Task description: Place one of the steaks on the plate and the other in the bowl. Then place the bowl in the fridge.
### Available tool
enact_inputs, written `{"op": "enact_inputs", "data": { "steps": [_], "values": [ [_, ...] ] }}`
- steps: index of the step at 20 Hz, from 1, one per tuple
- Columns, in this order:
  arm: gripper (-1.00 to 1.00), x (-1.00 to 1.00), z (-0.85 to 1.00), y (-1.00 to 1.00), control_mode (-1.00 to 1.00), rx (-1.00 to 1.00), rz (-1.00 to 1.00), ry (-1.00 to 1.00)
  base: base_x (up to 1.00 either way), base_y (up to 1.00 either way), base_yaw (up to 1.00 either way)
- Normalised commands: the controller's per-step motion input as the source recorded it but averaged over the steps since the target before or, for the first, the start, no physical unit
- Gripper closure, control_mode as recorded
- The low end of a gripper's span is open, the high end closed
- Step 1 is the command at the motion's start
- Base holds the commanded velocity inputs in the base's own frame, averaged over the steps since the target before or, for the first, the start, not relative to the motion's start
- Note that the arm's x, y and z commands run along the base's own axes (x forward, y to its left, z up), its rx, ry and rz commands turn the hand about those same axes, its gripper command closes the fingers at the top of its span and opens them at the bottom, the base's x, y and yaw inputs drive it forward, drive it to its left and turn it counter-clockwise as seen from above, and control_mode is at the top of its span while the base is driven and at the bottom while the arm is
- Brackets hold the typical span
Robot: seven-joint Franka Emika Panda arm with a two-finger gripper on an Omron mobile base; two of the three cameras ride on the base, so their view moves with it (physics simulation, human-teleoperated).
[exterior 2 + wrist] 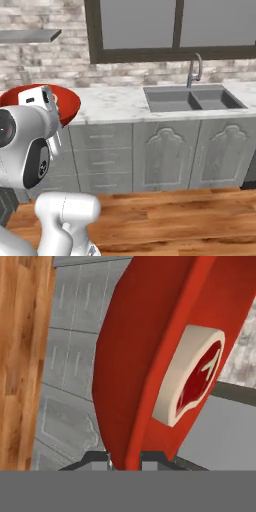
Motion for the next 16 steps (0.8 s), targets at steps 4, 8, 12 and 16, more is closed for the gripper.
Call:
{"op": "enact_inputs", "data": {
  "steps": [4,8,12,16],
  "values": [
    [1.00,0.00,0.00,0.00,1.00,0.00,0.00,0.00,0.60,0.00,-0.41],
    [1.00,0.00,0.00,0.00,1.00,0.00,0.00,0.00,0.52,-0.02,-0.49],
    [1.00,0.00,0.00,0.00,1.00,0.00,0.00,0.00,0.48,-0.03,-0.52],
    [1.00,0.00,0.00,0.00,1.00,0.00,0.00,0.00,0.50,-0.08,-0.54]
  ]
}}
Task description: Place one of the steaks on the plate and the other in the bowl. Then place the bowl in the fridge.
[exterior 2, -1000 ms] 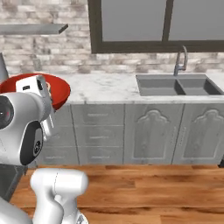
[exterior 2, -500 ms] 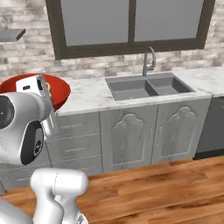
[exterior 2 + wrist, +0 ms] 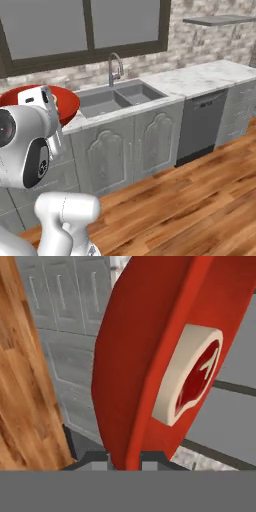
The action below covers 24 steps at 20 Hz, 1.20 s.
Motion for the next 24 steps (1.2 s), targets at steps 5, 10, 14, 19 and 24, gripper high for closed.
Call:
{"op": "enact_inputs", "data": {
  "steps": [5,10,14,19,24],
  "values": [
    [1.00,0.00,0.00,0.00,1.00,0.00,0.00,0.00,0.64,-0.02,-0.49],
    [1.00,0.00,0.00,0.00,1.00,0.00,0.00,0.00,0.76,0.00,-0.43],
    [1.00,0.00,0.00,0.00,1.00,0.00,0.00,0.00,0.78,0.00,-0.42],
    [1.00,0.00,0.00,0.00,1.00,0.00,0.00,0.00,0.88,0.00,-0.42],
    [1.00,0.00,0.00,0.00,1.00,0.00,0.00,0.00,0.99,0.00,-0.39]
  ]
}}
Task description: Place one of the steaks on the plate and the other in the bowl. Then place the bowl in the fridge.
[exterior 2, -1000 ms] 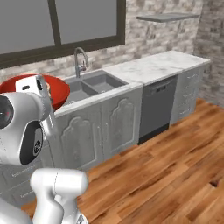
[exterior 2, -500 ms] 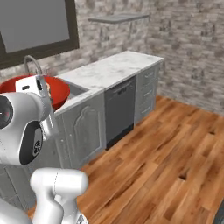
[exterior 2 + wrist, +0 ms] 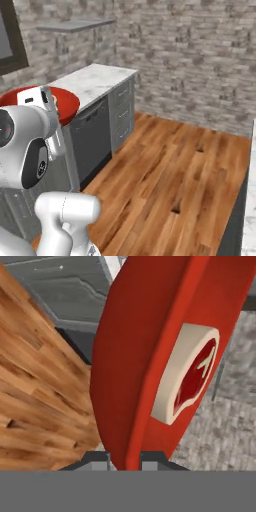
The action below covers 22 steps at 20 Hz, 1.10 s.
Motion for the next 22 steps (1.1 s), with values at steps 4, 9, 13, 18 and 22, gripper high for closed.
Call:
{"op": "enact_inputs", "data": {
  "steps": [4,9,13,18,22],
  "values": [
    [1.00,0.00,0.00,0.00,1.00,0.00,0.00,0.00,0.99,0.00,-0.37],
    [1.00,0.00,0.00,0.00,1.00,0.00,0.00,0.00,0.96,0.00,-0.38],
    [1.00,0.00,0.00,0.00,1.00,0.00,0.00,0.00,0.92,0.00,-0.40],
    [1.00,0.00,0.00,0.00,1.00,0.00,0.00,0.00,0.93,0.09,-0.38],
    [1.00,0.00,0.00,0.00,1.00,0.00,0.00,0.00,0.89,0.16,-0.38]
  ]
}}
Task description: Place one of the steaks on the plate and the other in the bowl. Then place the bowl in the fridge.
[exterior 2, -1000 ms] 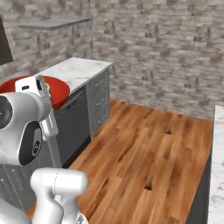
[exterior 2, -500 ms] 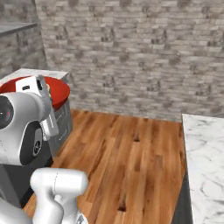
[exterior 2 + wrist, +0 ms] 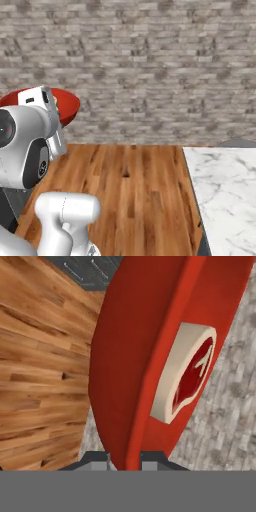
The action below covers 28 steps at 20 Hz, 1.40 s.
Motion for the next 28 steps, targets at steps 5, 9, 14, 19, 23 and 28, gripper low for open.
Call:
{"op": "enact_inputs", "data": {
  "steps": [5,9,14,19,23,28],
  "values": [
    [1.00,0.00,0.00,0.00,1.00,0.00,0.00,0.00,0.82,0.14,-0.40],
    [1.00,0.00,0.00,0.00,1.00,0.00,0.00,0.00,0.81,0.16,-0.41],
    [1.00,0.00,0.00,0.00,1.00,0.00,0.00,0.00,0.74,0.13,-0.44],
    [1.00,0.00,0.00,0.00,1.00,0.00,0.00,0.00,0.72,0.14,-0.46],
    [1.00,0.00,0.00,0.00,1.00,0.00,0.00,0.00,0.73,0.14,-0.49],
    [1.00,0.00,0.00,0.00,1.00,0.00,0.00,0.00,0.70,0.05,-0.52]
  ]
}}
